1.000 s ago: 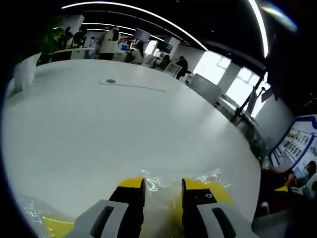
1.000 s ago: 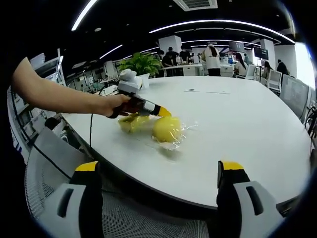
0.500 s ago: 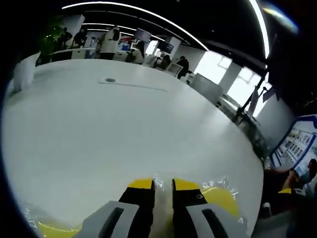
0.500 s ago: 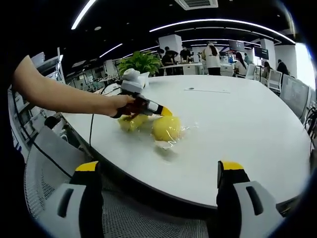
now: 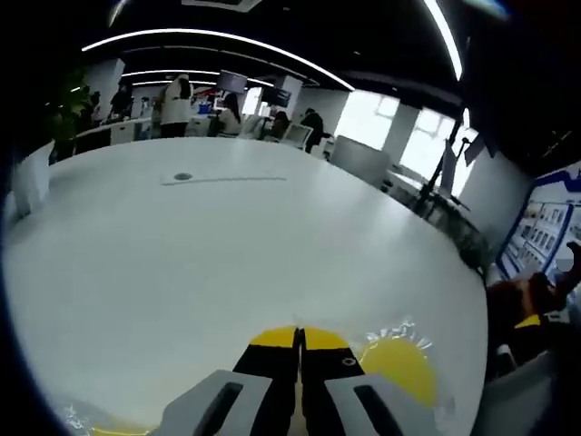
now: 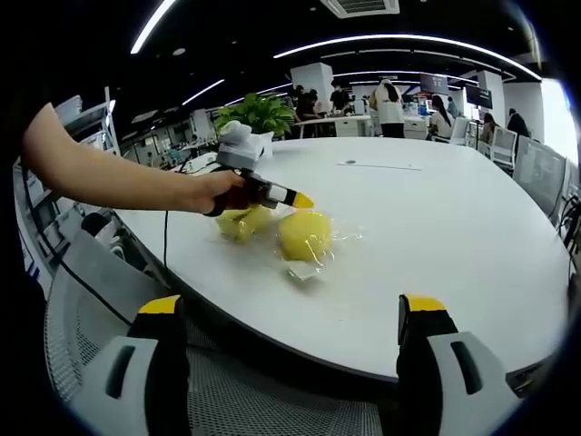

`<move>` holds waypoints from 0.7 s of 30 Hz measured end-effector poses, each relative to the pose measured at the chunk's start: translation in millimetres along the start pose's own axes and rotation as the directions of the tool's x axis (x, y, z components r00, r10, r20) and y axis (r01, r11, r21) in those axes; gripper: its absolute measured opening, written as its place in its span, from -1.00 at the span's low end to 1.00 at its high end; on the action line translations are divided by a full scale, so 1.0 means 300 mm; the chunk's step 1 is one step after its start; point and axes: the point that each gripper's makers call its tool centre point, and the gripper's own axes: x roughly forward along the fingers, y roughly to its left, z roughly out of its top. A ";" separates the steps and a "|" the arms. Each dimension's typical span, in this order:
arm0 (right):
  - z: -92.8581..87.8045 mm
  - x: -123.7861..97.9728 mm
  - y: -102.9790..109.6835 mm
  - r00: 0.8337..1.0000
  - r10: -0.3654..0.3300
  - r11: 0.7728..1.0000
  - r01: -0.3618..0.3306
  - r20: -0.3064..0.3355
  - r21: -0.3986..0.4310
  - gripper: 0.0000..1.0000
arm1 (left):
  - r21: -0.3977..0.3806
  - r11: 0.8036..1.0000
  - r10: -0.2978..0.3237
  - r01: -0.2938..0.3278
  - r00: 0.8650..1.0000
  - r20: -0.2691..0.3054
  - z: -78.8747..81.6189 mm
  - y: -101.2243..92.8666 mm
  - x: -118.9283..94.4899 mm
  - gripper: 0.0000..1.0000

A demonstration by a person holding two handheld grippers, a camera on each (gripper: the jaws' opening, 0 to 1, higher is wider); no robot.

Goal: Compare the silicone blocks by pressing each to a similar depth, holding the contact briefly, and releasing to observe deformation and rebound differences across the visible hardness samples.

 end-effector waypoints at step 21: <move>-0.005 -0.009 0.006 0.999 0.033 0.999 -0.032 -0.033 0.012 0.75 | 0.098 0.967 -0.251 0.235 0.943 0.217 0.199 -0.184 -0.225 -1.00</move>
